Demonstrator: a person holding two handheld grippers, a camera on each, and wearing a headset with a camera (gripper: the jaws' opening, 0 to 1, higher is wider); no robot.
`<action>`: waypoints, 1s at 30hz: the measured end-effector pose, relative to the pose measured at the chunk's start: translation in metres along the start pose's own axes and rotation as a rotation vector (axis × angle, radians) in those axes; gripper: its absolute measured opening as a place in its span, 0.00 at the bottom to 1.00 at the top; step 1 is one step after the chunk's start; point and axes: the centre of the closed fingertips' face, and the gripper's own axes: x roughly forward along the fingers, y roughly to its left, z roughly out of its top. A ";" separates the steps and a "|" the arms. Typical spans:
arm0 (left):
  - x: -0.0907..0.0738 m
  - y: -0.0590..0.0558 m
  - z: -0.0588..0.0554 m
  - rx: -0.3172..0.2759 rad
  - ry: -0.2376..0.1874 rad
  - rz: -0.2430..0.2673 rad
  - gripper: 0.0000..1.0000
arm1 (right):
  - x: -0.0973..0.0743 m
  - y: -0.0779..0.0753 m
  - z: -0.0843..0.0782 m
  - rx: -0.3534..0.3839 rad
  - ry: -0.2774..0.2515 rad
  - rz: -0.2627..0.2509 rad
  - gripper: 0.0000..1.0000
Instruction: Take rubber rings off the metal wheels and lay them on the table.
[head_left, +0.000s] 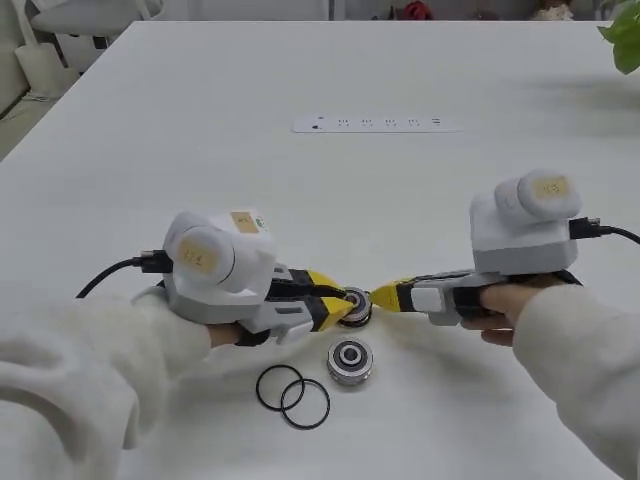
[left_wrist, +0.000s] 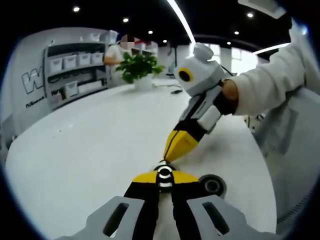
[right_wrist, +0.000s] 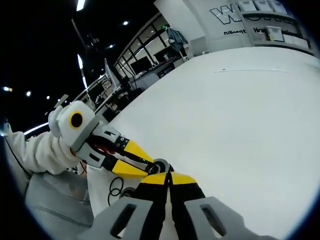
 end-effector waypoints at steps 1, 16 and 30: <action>0.000 0.000 0.000 0.004 0.001 0.000 0.09 | 0.000 0.000 0.000 0.002 0.000 -0.001 0.00; 0.000 0.000 -0.001 0.027 0.016 0.004 0.09 | -0.001 0.008 0.001 0.033 0.001 -0.003 0.00; 0.000 0.000 -0.001 0.036 0.022 0.008 0.09 | 0.001 0.010 0.002 0.025 0.006 0.009 0.00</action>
